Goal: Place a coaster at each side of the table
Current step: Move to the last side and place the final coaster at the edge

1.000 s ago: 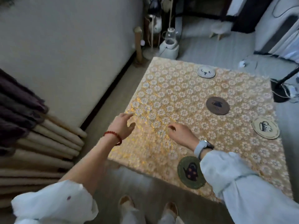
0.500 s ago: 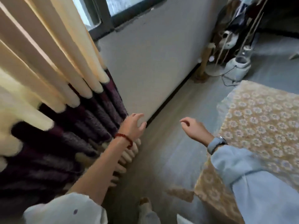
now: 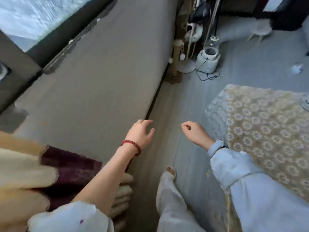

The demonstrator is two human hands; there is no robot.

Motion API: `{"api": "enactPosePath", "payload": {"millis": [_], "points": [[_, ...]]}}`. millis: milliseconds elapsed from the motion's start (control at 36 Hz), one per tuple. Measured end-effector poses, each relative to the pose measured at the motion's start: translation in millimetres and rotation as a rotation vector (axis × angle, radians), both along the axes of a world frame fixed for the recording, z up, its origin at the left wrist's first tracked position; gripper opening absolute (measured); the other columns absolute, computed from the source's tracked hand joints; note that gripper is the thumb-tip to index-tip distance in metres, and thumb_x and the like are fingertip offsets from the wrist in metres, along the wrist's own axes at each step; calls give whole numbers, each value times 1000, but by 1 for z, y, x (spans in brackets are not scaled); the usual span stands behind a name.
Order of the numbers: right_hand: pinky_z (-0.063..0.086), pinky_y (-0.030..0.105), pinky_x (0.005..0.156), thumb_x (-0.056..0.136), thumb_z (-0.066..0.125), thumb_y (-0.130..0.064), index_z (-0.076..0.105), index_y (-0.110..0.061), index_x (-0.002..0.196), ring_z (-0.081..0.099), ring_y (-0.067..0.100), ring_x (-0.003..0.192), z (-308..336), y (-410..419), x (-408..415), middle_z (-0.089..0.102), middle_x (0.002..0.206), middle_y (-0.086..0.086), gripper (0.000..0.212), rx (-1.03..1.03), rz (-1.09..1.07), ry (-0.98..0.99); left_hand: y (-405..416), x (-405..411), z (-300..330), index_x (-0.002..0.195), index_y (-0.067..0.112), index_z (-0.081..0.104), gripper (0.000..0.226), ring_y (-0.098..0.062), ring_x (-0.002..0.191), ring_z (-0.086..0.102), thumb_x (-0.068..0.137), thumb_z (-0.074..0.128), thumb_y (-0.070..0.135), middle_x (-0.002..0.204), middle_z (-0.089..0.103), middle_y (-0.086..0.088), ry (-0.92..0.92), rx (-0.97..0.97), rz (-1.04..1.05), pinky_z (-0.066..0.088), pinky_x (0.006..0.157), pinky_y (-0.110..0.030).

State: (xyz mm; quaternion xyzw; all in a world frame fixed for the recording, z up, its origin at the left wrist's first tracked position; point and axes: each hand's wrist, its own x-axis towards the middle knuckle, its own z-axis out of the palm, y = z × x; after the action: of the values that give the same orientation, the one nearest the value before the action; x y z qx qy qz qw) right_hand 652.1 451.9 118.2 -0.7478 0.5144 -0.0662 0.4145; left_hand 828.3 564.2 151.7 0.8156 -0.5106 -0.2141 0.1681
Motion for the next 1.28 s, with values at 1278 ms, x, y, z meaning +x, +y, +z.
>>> {"api": "enactPosePath", "payload": {"millis": [1278], "points": [[47, 41, 87, 91, 38, -11, 49, -2, 121, 54, 36, 107, -67, -181, -406, 53, 125, 20, 33, 214, -1786, 116, -477, -475, -131, 140, 28, 19, 64, -26, 141, 4, 85, 49, 41, 154, 9, -3, -158, 232, -1731, 20, 111, -52]]}}
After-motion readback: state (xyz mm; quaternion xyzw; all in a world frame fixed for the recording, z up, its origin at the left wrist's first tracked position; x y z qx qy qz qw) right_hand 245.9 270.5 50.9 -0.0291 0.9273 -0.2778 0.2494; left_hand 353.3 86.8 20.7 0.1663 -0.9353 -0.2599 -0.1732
